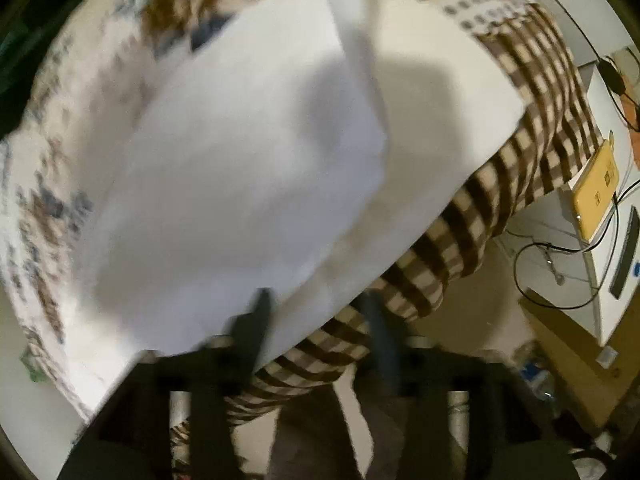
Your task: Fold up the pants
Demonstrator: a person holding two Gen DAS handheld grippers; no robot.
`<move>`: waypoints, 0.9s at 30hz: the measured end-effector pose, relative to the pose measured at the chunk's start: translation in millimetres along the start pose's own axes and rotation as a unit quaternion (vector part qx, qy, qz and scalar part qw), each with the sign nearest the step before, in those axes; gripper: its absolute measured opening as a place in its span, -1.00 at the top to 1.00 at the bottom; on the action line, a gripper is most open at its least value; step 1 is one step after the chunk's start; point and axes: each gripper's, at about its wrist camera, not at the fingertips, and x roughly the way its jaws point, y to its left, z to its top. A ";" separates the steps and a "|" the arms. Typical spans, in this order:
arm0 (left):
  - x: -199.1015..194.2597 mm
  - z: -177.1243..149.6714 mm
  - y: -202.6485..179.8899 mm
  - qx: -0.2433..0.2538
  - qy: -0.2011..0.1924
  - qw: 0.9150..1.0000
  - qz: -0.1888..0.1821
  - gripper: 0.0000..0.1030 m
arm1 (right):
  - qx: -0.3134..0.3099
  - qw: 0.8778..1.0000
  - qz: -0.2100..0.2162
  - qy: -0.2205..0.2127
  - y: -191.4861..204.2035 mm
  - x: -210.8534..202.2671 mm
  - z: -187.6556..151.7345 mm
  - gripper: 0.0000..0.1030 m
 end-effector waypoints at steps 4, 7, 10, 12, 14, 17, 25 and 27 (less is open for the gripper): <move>-25.6 -7.4 -21.9 0.038 -0.040 0.998 0.013 0.67 | 0.027 0.998 0.021 -0.057 -24.2 -37.4 12.6 -0.27; -35.0 -9.3 -50.1 0.082 -0.077 0.994 0.013 -0.23 | 0.074 0.992 0.015 -0.098 -49.8 -53.3 38.0 -0.27; -27.1 -6.7 -74.2 0.105 -0.083 0.991 0.016 -0.65 | 0.130 0.987 0.028 -0.092 -72.7 -48.4 56.8 -0.27; -10.9 -4.7 -84.9 0.101 -0.064 0.993 0.021 -0.65 | 0.145 0.985 0.056 -0.074 -81.4 -38.1 59.5 -0.27; -1.3 -5.2 -78.7 0.086 -0.048 0.995 0.021 -0.65 | 0.141 0.986 0.070 -0.054 -78.3 -24.7 55.5 -0.26; 20.2 -8.0 -66.7 0.045 -0.022 0.998 0.044 -0.65 | 0.136 0.987 0.088 -0.017 -72.5 7.6 46.8 -0.22; 32.6 9.4 -28.3 -0.073 -0.026 0.996 0.037 0.87 | 0.156 0.982 0.089 -0.059 -71.1 20.1 31.5 0.91; 24.4 6.4 -26.8 -0.061 -0.036 0.997 0.025 0.89 | 0.142 0.984 0.076 -0.070 -67.9 8.1 27.1 0.92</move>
